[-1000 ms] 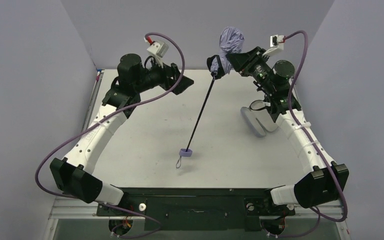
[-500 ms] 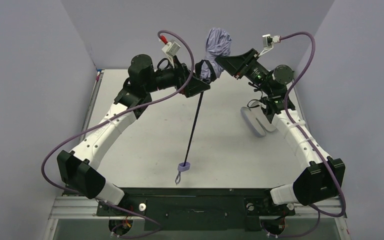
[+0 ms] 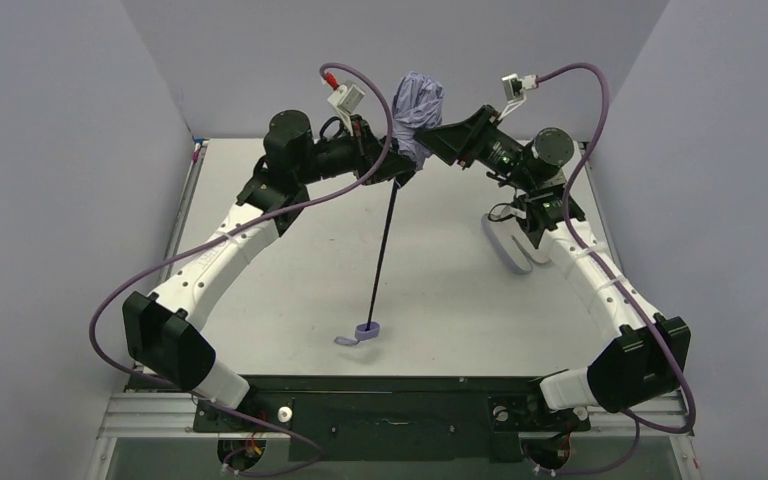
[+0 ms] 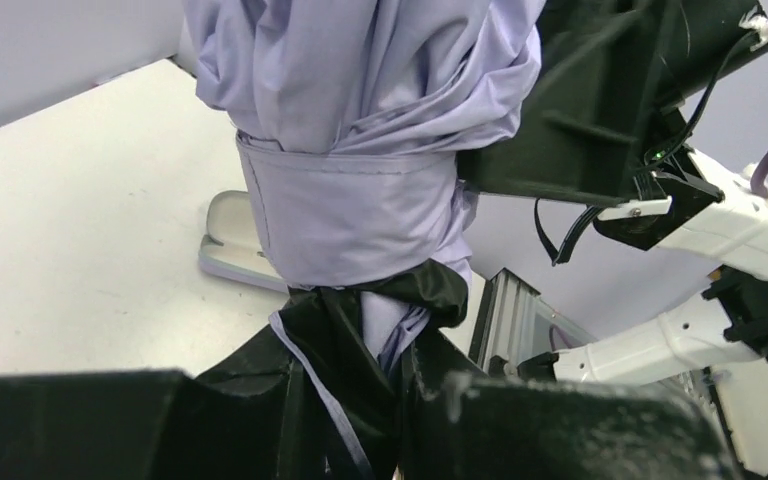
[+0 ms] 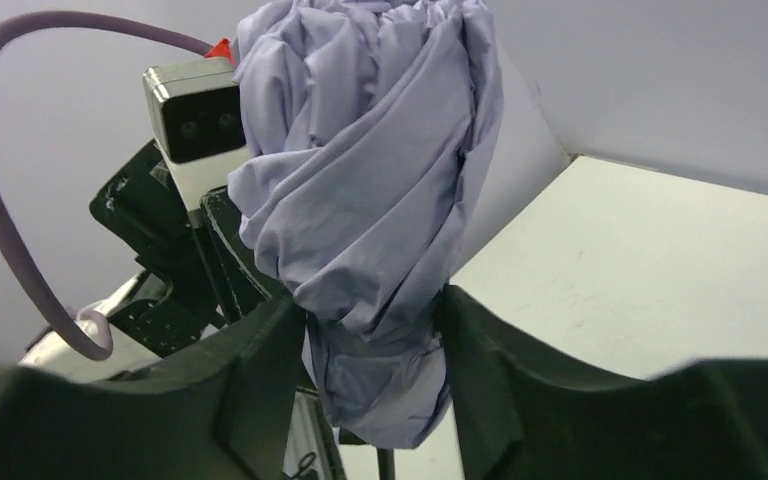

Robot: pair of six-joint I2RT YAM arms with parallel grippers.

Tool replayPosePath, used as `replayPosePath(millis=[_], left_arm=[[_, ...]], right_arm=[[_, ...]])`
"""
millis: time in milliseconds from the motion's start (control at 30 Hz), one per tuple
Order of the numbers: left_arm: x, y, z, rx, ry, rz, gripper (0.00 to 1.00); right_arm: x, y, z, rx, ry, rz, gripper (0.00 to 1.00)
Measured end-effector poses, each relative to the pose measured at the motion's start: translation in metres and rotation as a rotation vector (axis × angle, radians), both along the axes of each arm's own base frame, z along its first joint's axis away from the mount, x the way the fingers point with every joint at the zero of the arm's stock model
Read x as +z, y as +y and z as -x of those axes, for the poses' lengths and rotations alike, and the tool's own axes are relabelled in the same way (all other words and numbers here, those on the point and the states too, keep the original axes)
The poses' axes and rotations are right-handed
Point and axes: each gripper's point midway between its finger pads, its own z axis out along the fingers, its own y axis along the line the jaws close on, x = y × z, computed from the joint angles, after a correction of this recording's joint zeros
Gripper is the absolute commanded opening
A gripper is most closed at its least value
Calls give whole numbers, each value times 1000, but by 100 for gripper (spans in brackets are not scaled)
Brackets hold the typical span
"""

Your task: Open the umbrella

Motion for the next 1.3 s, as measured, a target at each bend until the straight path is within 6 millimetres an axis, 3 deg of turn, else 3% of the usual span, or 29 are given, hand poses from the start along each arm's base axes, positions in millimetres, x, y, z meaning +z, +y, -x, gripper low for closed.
replayPosePath(millis=[133, 333, 533, 667, 833, 1067, 1300], left_arm=[[-5, 7, -5, -10, 6, 18, 0], [-8, 19, -11, -12, 52, 54, 0], [-7, 16, -8, -22, 40, 49, 0], [-16, 13, -18, 88, 14, -60, 0], [-20, 6, -25, 271, -178, -243, 0], [-36, 2, -13, 428, -503, -528, 0], [-42, 4, -11, 526, -721, -684, 0]], right_arm=[[1, -13, -6, -32, 10, 29, 73], [11, -51, -5, -132, -22, 68, 74], [1, -49, 4, -162, -45, 170, 74], [-6, -41, 6, -181, -26, 222, 74], [-10, -36, 13, -213, -2, 240, 81], [0, -43, 29, -287, -9, 210, 85], [0, -40, 22, -351, 9, 203, 86]])
